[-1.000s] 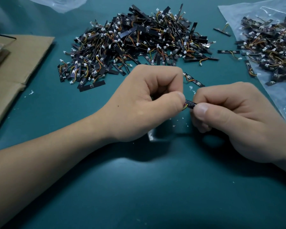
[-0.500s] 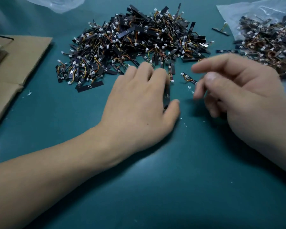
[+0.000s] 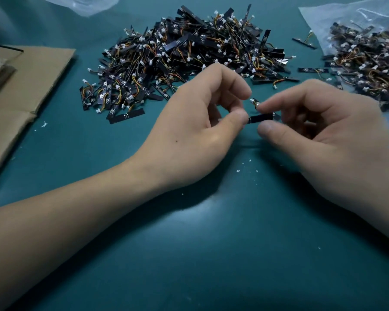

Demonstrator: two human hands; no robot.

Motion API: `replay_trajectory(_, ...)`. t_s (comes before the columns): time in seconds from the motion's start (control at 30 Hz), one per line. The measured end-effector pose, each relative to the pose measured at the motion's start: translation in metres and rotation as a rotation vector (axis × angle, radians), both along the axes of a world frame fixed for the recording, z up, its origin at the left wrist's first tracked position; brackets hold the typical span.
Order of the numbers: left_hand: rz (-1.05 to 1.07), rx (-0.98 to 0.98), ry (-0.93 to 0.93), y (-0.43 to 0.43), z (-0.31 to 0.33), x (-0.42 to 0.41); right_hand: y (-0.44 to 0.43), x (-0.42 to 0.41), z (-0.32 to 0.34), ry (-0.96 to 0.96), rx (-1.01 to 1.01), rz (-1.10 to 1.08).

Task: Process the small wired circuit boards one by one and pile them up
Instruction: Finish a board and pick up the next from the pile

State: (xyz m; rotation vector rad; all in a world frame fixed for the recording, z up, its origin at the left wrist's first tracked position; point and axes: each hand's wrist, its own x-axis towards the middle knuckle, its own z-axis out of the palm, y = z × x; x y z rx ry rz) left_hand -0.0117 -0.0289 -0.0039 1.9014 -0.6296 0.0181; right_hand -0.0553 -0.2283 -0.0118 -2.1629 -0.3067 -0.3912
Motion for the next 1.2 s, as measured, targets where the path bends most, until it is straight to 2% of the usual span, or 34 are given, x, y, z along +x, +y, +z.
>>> replay_trajectory(0.23, -0.054, -0.113, 0.133, -0.0013, -0.0005, 0.0016, 0.0033, -0.0038, 0.0023, -0.019, -0.113, 0.001)
replay_trajectory(0.37, -0.03, -0.13, 0.11, -0.0005, 0.0016, -0.0011, 0.0034, -0.0034, 0.0026, 0.0, -0.043, -0.015)
replay_trajectory(0.57, -0.02, 0.102, 0.002, -0.0022, 0.0024, -0.005, 0.0016, -0.0025, 0.0028, 0.016, 0.055, -0.008)
replay_trajectory(0.83, -0.038, 0.023, 0.032, -0.0004, 0.0043, -0.0063, 0.0007, -0.0004, 0.0057, 0.249, 0.049, 0.202)
replay_trajectory(0.93, -0.075, -0.034, 0.092, 0.0015, 0.0044, -0.0057, 0.0003, -0.0005, 0.005, 0.232, 0.069, 0.186)
replay_trajectory(1.2, -0.087, 0.021, 0.075, 0.0009, 0.0018, -0.0047, 0.001, -0.0008, 0.0035, 0.161, 0.121, 0.141)
